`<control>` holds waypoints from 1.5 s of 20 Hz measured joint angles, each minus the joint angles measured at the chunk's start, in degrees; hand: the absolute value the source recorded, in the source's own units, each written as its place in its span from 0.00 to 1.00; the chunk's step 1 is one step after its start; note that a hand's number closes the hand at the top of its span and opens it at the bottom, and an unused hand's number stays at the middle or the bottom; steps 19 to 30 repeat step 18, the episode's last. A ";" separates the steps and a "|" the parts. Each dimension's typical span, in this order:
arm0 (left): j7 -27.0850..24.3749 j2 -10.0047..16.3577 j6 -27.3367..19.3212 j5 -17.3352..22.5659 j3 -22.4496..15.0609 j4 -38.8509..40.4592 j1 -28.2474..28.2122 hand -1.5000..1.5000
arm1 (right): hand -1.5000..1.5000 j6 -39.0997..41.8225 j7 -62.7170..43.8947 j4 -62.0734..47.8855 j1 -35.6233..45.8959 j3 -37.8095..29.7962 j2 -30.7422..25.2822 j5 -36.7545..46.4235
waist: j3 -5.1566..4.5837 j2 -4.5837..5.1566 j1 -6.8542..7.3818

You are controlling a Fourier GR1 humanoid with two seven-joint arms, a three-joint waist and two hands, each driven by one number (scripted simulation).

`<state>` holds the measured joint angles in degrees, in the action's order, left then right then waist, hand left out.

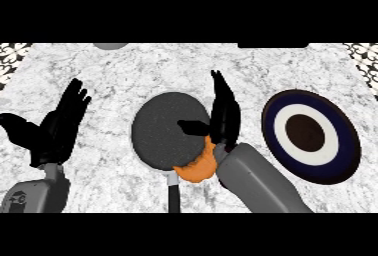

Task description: Pick the croissant from the plate and place it in the pan

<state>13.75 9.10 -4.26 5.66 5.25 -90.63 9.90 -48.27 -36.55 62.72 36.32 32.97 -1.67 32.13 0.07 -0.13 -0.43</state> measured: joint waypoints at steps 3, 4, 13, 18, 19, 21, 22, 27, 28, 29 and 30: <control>0.10 0.57 0.22 0.31 0.72 -0.39 -0.56 0.50 | 0.00 -1.27 4.27 10.23 -7.93 0.08 -2.93 -3.81 | 0.01 -0.16 -0.60; -0.06 0.84 0.52 0.50 0.99 -0.50 -0.97 0.50 | 0.00 -1.36 5.64 13.93 -10.73 0.36 -4.08 -5.19 | 0.01 -0.20 -0.72; 1.16 0.76 0.62 0.55 0.85 -2.32 -1.56 0.50 | 0.00 1.75 21.04 41.93 -35.23 2.14 -16.83 -18.21 | 0.00 -0.09 -0.57; 0.35 0.33 0.97 0.37 0.98 -1.50 -1.28 0.50 | 0.00 4.27 28.79 46.88 -43.78 -0.38 -20.22 -21.82 | -0.04 0.02 -0.11; 0.35 0.33 0.97 0.37 0.98 -1.50 -1.28 0.50 | 0.00 4.27 28.79 46.88 -43.78 -0.38 -20.22 -21.82 | -0.04 0.02 -0.11; 0.35 0.33 0.97 0.37 0.98 -1.50 -1.28 0.50 | 0.00 4.27 28.79 46.88 -43.78 -0.38 -20.22 -21.82 | -0.04 0.02 -0.11; 0.35 0.33 0.97 0.37 0.98 -1.50 -1.28 0.50 | 0.00 4.27 28.79 46.88 -43.78 -0.38 -20.22 -21.82 | -0.04 0.02 -0.11; 0.35 0.33 0.97 0.37 0.98 -1.50 -1.28 0.50 | 0.00 4.27 28.79 46.88 -43.78 -0.38 -20.22 -21.82 | -0.04 0.02 -0.11; 0.35 0.33 0.97 0.37 0.98 -1.50 -1.28 0.50 | 0.00 4.27 28.79 46.88 -43.78 -0.38 -20.22 -21.82 | -0.04 0.02 -0.11; 0.35 0.33 0.97 0.37 0.98 -1.50 -1.28 0.50 | 0.00 4.27 28.79 46.88 -43.78 -0.38 -20.22 -21.82 | -0.04 0.02 -0.11; 0.35 0.33 0.97 0.37 0.98 -1.50 -1.28 0.50 | 0.00 4.27 28.79 46.88 -43.78 -0.38 -20.22 -21.82 | -0.04 0.02 -0.11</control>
